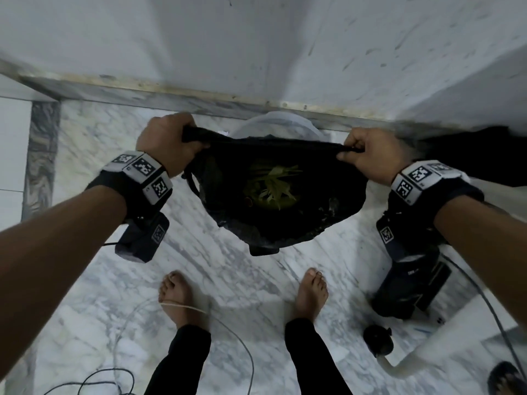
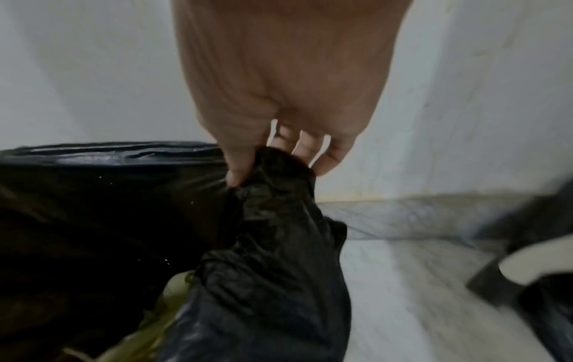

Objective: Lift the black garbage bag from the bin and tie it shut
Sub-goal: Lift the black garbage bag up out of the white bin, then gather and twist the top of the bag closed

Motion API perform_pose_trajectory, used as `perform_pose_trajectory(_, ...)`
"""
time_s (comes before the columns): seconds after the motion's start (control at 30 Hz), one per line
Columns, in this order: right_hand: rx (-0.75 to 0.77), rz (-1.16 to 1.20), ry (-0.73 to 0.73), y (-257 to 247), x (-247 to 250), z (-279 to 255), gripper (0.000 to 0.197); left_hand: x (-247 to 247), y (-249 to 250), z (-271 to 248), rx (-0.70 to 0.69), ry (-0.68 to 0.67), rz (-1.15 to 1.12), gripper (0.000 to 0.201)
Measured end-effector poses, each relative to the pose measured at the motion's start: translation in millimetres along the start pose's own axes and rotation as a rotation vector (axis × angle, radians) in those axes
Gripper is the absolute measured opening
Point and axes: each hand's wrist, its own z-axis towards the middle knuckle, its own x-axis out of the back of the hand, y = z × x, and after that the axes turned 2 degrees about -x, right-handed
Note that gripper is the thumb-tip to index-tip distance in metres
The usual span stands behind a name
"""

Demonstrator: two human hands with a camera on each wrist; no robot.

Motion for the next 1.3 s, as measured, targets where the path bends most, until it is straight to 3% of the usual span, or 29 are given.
perform_pose_trajectory(0.1,-0.134,0.205,0.243,9,-8,-19,0.024,-5,2,-16,0.069,0.114,-0.073,0.04)
perform_pose_trajectory(0.17,-0.344,0.41,0.256,10,-17,-35,0.05,-12,2,-32,0.215,0.143,-0.237,0.067)
perform_pose_trajectory(0.2,-0.483,0.566,0.211,10,-23,-43,0.059,-19,-1,-40,0.321,0.136,-0.342,0.082)
perform_pose_trajectory(0.27,-0.73,0.839,-0.007,11,-39,-58,0.056,-32,-1,-56,0.569,0.037,-0.568,0.099)
perform_pose_trajectory(0.3,-0.802,0.926,-0.137,12,-48,-65,0.045,-40,-1,-65,0.666,-0.045,-0.653,0.099)
perform_pose_trajectory(0.37,-0.868,1.025,-0.302,9,-65,-78,0.016,-58,1,-82,0.748,-0.233,-0.74,0.077)
perform_pose_trajectory(0.47,-0.88,1.12,-0.256,5,-88,-91,0.008,-80,8,-101,0.761,-0.388,-0.847,0.049)
perform_pose_trajectory(0.6,-0.894,1.225,-0.161,6,-101,-106,0.019,-90,15,-110,0.846,-0.261,-0.893,0.032)
perform_pose_trajectory(0.77,-0.936,1.32,-0.145,9,-95,-117,0.01,-87,16,-116,0.886,-0.284,-0.887,0.023)
perform_pose_trajectory(0.93,-0.913,1.414,-0.001,2,-73,-121,0.004,-68,21,-117,0.924,-0.283,-0.984,0.005)
perform_pose_trajectory(1.03,-0.894,1.493,0.027,0,-60,-117,0.002,-56,24,-113,0.916,-0.272,-0.995,0.007)
perform_pose_trajectory(1.1,-0.86,1.503,-0.037,-1,-49,-113,0.004,-48,25,-110,0.905,-0.293,-0.947,0.015)
perform_pose_trajectory(1.17,-0.836,1.437,-0.092,-3,-37,-107,0.013,-42,23,-105,0.853,-0.275,-0.769,0.034)
perform_pose_trajectory(1.23,-0.82,1.372,-0.071,-6,-25,-101,0.018,-34,18,-93,0.78,-0.17,-0.562,0.066)
perform_pose_trajectory(1.3,-0.797,1.388,-0.011,-6,-15,-93,0.013,-21,18,-80,0.71,-0.055,-0.518,0.077)
